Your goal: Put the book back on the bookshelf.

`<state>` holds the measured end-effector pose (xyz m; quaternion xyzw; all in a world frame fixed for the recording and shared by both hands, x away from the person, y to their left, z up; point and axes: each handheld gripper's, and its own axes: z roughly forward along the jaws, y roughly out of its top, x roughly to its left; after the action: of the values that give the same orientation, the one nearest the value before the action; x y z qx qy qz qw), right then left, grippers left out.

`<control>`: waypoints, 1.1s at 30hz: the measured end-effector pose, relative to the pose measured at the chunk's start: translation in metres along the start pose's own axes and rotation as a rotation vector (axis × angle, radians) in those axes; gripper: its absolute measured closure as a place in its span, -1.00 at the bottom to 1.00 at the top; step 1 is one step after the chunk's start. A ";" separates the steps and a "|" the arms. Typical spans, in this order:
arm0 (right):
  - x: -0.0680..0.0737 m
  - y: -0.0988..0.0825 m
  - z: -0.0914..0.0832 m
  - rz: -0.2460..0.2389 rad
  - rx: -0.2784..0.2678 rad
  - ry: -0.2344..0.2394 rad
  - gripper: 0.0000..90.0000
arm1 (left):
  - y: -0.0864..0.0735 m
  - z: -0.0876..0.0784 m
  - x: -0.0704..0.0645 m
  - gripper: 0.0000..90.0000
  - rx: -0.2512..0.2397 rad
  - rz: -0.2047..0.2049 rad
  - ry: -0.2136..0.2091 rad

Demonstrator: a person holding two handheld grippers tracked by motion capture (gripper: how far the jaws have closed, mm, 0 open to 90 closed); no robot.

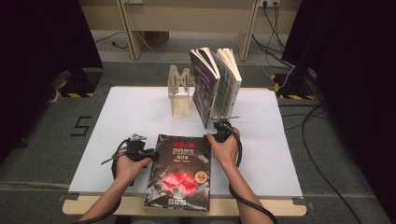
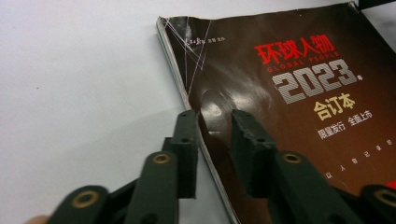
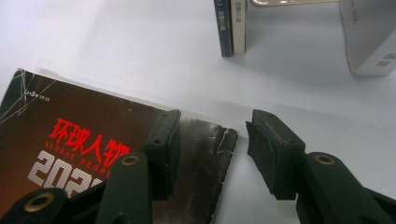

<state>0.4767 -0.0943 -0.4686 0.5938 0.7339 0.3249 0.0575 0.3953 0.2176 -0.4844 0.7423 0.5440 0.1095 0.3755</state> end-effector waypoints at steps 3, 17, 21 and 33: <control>0.002 0.001 0.003 -0.006 -0.001 0.002 0.19 | -0.004 -0.003 -0.001 0.40 -0.012 -0.001 0.006; 0.003 0.001 0.009 -0.017 0.002 0.008 0.19 | -0.021 -0.019 -0.004 0.24 0.004 -0.006 -0.045; 0.004 -0.001 0.006 0.014 -0.007 0.017 0.20 | -0.025 -0.017 -0.007 0.28 0.018 0.014 -0.046; 0.007 -0.011 0.004 0.032 0.000 0.059 0.21 | -0.028 -0.016 -0.011 0.41 0.006 0.039 -0.004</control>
<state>0.4675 -0.0874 -0.4758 0.5957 0.7255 0.3433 0.0305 0.3618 0.2186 -0.4891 0.7540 0.5292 0.1136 0.3722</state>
